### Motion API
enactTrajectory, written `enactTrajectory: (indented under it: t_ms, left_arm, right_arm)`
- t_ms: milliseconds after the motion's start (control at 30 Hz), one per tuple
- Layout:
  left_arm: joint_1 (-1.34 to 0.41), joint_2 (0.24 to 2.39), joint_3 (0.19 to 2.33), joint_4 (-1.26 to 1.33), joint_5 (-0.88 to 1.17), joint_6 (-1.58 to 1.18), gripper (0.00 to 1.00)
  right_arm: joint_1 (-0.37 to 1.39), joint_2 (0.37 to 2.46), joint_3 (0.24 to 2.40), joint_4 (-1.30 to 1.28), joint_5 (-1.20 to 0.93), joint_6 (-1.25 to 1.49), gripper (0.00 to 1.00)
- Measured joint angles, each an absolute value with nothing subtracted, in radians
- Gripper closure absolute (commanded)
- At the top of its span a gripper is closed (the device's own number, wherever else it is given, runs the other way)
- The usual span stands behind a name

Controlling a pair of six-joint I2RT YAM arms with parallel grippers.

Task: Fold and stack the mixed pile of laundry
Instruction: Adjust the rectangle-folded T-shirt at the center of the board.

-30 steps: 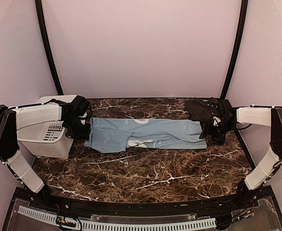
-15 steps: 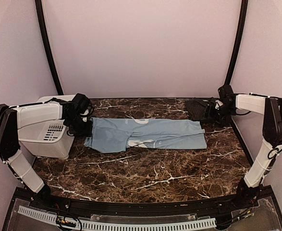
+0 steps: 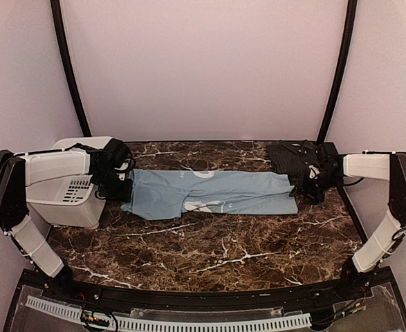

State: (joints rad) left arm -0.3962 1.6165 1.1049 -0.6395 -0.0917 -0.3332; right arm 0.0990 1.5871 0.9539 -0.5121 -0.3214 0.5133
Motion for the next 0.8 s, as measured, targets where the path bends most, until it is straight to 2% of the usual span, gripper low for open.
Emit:
enactTrajectory:
  t_ms: [433, 667, 800]
  left_arm:
    - [-0.396, 1.670, 1.128, -0.642, -0.091, -0.329, 0.67]
    - [-0.396, 1.681, 1.129, -0.642, -0.091, -0.327, 0.66]
    - [-0.396, 1.694, 1.129, -0.643, -0.091, -0.326, 0.66]
  right_arm:
    - [0.110, 1.638, 0.929, -0.495, -0.267, 0.513, 0.54]
    - [0.109, 1.689, 0.938, -0.463, -0.265, 0.506, 0.62]
    - [0.109, 1.699, 0.948, -0.460, -0.265, 0.501, 0.73]
